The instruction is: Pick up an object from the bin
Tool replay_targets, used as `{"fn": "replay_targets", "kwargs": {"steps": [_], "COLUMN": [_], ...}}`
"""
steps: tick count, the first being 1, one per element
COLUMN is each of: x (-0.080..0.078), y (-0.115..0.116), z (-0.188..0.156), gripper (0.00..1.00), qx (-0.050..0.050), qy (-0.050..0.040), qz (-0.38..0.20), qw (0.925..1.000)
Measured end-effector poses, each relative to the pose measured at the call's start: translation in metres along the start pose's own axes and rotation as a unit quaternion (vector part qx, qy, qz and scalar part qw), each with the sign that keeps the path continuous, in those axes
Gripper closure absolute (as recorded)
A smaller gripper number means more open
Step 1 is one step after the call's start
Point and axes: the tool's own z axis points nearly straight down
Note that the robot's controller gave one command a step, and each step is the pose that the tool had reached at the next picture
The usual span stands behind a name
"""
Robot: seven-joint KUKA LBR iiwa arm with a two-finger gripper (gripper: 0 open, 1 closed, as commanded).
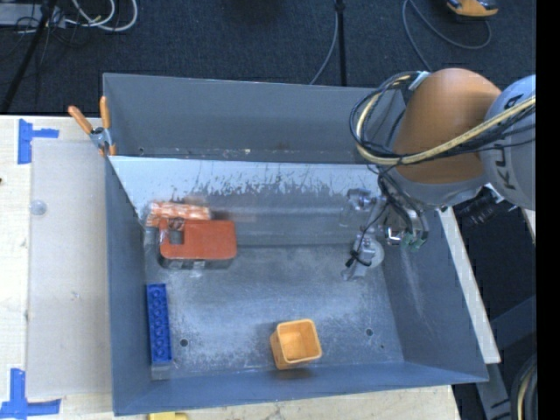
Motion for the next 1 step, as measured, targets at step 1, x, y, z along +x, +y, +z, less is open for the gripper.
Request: {"fn": "replay_targets", "kwargs": {"steps": [1], "x": [0.0072], "y": [0.0319], "z": [0.0121], "gripper": [0.00], "qx": [-0.002], "qy": [0.0035], "qz": [-0.011], "qw": [0.9999]}}
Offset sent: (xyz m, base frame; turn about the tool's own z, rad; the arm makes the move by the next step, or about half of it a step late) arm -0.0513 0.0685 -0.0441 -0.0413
